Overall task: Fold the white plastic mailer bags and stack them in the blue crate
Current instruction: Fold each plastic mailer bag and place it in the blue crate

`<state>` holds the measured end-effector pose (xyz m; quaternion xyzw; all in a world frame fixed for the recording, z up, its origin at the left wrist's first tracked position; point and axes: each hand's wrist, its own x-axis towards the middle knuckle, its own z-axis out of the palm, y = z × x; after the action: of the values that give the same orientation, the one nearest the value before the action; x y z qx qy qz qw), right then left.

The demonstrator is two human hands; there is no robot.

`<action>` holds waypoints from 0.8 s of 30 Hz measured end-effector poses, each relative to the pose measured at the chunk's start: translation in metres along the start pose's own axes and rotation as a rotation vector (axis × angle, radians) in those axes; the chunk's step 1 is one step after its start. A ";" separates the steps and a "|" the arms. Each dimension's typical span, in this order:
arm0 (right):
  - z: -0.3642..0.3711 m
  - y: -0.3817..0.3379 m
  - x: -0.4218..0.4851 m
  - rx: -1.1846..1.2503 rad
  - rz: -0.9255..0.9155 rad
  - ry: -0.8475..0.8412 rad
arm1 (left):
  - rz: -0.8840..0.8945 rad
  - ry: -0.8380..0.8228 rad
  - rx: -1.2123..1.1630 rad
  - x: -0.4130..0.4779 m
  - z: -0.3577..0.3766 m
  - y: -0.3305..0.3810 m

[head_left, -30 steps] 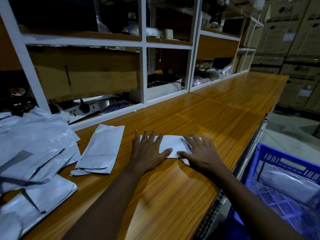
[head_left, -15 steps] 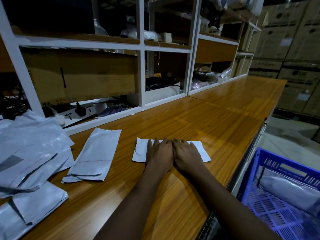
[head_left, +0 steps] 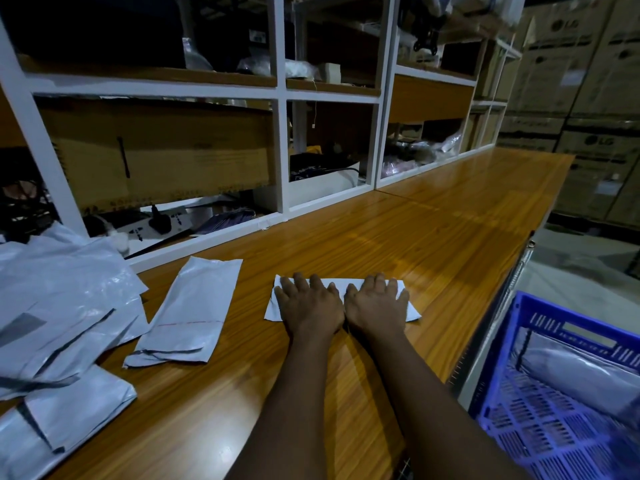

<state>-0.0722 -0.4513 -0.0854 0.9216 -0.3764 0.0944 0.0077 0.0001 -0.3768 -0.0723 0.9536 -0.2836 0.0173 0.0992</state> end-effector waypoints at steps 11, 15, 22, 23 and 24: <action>0.006 0.030 0.018 -0.008 0.001 -0.034 | 0.140 -0.018 0.109 0.036 0.009 -0.049; 0.012 0.056 0.037 0.005 -0.069 -0.133 | 0.225 -0.019 0.114 0.041 0.009 -0.061; -0.009 0.062 0.023 0.058 -0.198 0.097 | 0.365 0.352 -0.038 0.024 -0.003 -0.054; -0.009 0.059 0.020 0.106 -0.286 0.145 | 0.488 0.462 -0.084 0.023 -0.003 -0.051; -0.005 0.059 0.021 0.171 -0.380 0.230 | 0.605 0.534 -0.130 0.025 -0.001 -0.048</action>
<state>-0.0994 -0.5077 -0.0800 0.9565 -0.1834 0.2269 -0.0098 0.0468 -0.3508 -0.0774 0.7807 -0.5163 0.2749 0.2198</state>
